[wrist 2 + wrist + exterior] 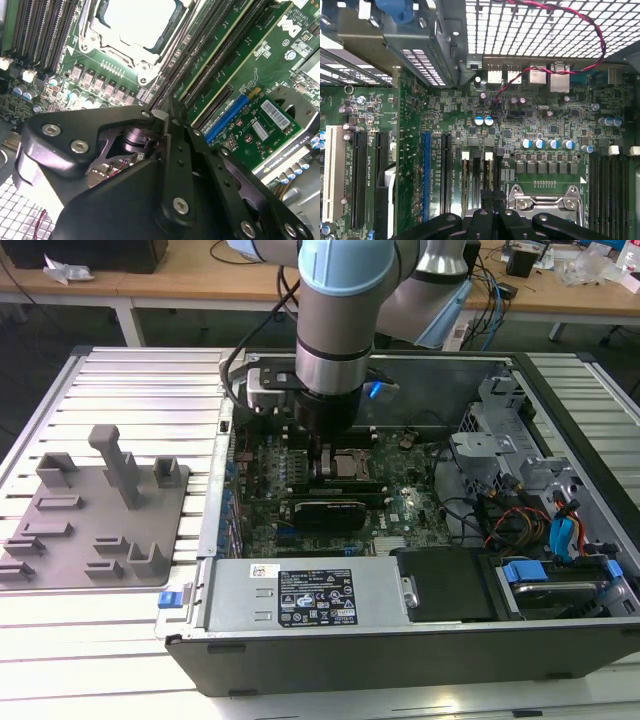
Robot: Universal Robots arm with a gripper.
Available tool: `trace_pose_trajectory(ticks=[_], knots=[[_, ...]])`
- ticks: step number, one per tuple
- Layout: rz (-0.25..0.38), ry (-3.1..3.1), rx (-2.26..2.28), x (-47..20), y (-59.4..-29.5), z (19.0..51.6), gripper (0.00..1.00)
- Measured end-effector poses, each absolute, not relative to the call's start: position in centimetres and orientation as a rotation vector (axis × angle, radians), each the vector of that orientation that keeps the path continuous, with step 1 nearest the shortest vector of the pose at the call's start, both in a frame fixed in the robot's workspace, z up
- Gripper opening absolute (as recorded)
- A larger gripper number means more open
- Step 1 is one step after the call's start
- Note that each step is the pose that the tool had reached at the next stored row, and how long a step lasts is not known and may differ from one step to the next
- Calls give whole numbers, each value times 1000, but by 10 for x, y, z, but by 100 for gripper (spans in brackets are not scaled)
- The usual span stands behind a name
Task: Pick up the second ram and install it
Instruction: 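Press down the second ram until it locks into place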
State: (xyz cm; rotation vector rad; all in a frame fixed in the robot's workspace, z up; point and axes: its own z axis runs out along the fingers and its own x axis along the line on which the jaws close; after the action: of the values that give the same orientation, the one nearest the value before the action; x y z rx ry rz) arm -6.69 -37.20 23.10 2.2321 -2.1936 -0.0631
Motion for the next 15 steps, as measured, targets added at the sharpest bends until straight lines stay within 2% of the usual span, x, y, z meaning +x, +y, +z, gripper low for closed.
trace_pose_trajectory(ticks=[6,15], knots=[[-62,-2192,2230,-67,-372,256,8],[-62,-2192,2230,-28,-372,256,8]])
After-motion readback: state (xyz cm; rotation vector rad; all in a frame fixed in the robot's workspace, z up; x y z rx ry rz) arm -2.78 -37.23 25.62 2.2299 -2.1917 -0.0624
